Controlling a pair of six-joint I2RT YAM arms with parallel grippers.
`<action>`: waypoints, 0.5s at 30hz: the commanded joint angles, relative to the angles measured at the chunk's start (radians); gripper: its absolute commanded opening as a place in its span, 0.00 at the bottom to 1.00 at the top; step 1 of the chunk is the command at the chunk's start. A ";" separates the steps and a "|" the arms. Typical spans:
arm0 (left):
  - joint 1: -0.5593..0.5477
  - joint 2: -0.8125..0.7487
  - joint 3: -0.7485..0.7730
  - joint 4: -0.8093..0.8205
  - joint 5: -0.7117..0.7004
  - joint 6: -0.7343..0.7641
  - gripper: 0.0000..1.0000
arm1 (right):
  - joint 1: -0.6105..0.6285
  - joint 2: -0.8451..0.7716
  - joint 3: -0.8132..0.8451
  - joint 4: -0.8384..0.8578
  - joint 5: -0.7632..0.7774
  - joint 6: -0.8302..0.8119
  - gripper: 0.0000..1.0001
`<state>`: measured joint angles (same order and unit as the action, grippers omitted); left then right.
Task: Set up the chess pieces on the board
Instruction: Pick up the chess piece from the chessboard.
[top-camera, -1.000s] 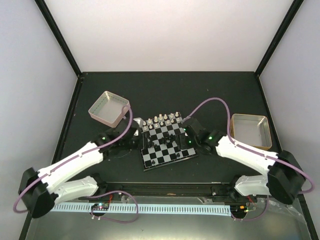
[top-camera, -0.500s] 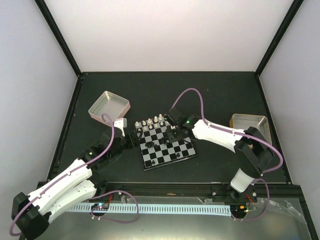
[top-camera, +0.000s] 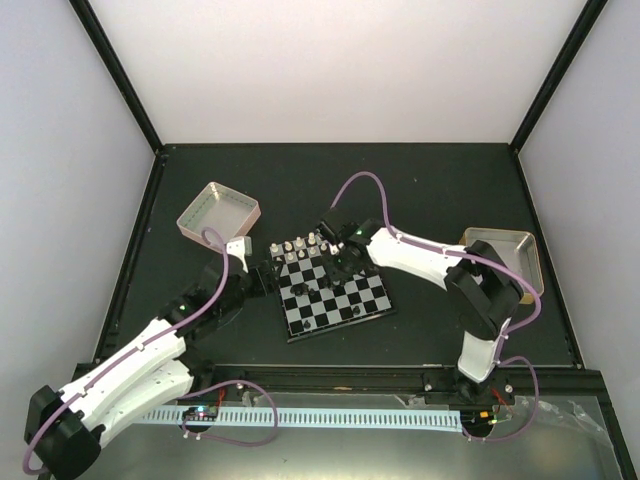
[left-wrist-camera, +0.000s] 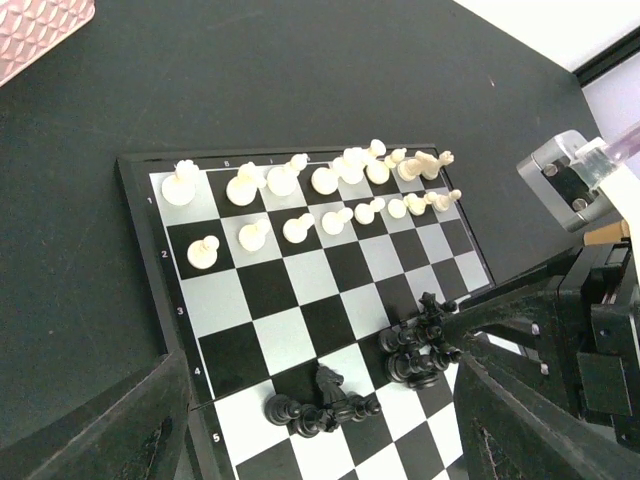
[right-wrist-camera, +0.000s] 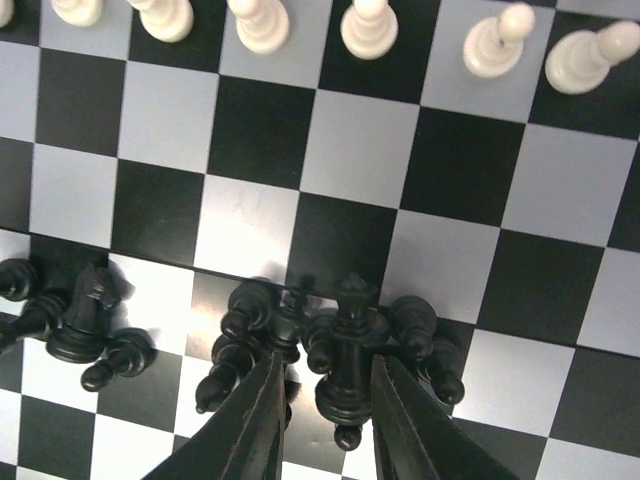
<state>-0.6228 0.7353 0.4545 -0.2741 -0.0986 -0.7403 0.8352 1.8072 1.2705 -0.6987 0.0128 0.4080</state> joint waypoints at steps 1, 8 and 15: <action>0.012 -0.003 0.004 0.035 0.012 0.000 0.74 | -0.002 0.011 0.055 -0.053 -0.035 -0.029 0.25; 0.024 -0.040 -0.014 0.028 -0.004 -0.010 0.74 | 0.029 0.003 0.073 -0.069 -0.109 -0.037 0.37; 0.039 -0.054 -0.019 0.019 -0.002 -0.010 0.74 | 0.041 0.075 0.136 -0.128 -0.083 -0.018 0.34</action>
<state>-0.5968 0.6987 0.4381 -0.2684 -0.0971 -0.7425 0.8703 1.8400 1.3602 -0.7753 -0.0711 0.3813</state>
